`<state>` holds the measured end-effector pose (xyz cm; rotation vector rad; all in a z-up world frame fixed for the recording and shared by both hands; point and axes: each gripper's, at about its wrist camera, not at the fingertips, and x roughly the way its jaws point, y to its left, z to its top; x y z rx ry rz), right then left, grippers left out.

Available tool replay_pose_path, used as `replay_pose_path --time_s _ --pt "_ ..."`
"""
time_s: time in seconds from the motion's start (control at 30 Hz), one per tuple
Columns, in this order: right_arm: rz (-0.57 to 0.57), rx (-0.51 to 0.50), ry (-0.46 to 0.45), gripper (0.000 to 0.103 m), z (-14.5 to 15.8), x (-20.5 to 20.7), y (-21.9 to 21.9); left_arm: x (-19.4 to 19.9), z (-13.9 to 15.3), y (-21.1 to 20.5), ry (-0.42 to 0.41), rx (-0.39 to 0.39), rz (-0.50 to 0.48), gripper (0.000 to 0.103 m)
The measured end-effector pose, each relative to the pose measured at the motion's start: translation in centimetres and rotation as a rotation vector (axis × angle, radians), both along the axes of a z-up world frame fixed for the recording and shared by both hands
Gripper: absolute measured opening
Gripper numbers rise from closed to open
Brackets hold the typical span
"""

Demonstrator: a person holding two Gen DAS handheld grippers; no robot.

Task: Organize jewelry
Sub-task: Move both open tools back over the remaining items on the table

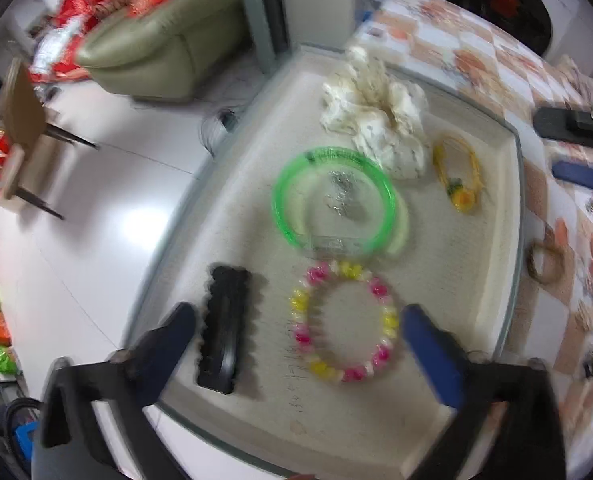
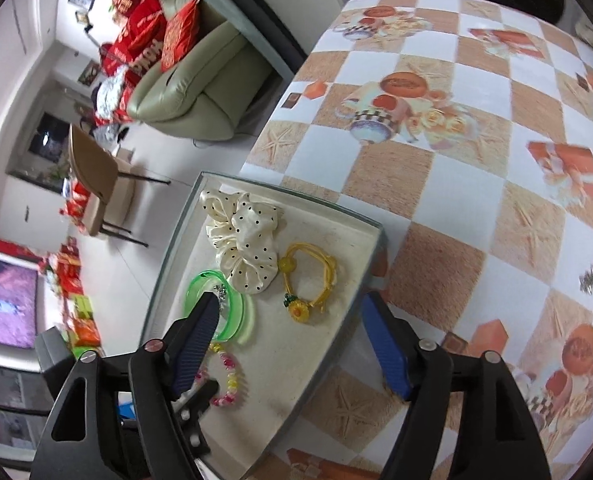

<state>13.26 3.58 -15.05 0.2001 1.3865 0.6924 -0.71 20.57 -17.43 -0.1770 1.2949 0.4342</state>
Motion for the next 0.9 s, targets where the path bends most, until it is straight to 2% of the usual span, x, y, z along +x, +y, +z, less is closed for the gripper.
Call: replay_pose_path --time_s 0.2,0.4,0.7,0.9 --pt "-0.089 0.029 0.022 0.086 0.5 -0.5 -3.7 0.6 0.8 -1.0 0.008 0.019 -0.041 0.103" --pt "-0.215 0.042 0.035 0.086 0.6 -1.3 -9.5 1.9 2.0 -3.4 0.002 0.045 -0.121 0.103" --pt "-0.422 -0.031 0.066 0.086 0.9 -3.5 -20.1 5.0 4.1 -9.2 -0.048 0.024 -0.290 0.103" --pt "-0.513 -0.074 0.094 0.086 0.2 -4.9 -25.0 6.5 4.2 -13.5 -0.061 -0.007 -0.387 0.103"
